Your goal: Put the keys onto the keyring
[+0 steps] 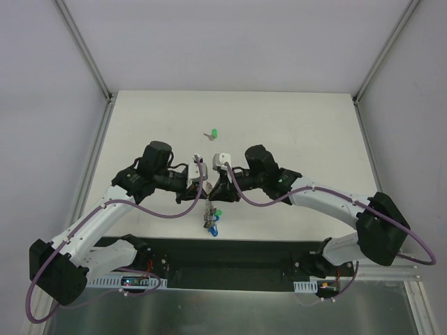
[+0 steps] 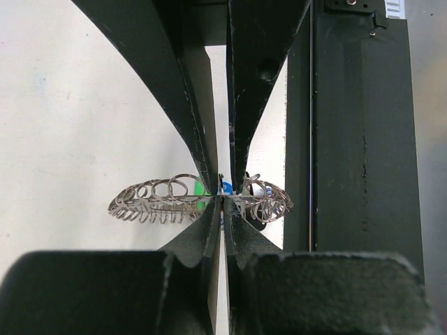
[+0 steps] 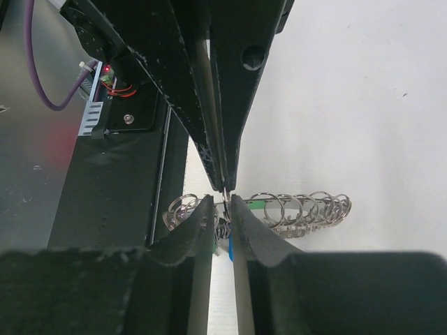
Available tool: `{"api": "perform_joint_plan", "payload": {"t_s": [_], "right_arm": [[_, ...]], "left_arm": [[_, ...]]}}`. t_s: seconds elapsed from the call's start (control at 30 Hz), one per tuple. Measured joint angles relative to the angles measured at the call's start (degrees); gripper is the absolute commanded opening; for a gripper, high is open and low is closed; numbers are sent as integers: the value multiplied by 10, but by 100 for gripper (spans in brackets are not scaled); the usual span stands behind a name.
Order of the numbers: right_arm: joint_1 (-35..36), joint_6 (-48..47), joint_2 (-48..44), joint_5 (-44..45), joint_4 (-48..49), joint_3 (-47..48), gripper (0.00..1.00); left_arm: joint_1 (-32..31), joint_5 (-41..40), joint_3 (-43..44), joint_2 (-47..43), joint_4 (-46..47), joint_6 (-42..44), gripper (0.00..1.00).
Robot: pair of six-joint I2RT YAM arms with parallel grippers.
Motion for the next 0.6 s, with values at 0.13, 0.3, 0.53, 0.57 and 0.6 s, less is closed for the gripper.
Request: {"api": "perform_joint_plan", "payload": {"t_s": [0.13,0.3,0.53,0.57,0.6], "right_arm": [[1,-3,5,0,-2,1,1],[2,-9,7,0,-12,3,1],[2,-16,5,6,-31,4,1],[2,-16,4,8,-34,4,1],[2,-16,3,9,-36,4,1]], "left_arm": [[0,0,0,0,4,0,0],[0,0,-1,0,4,-1,11],[0,-1,-9,-11,23,-1,44],[0,-1,-12,-14,25,-1,44],[0,-1,-14,-17,27,-2,44]]}}
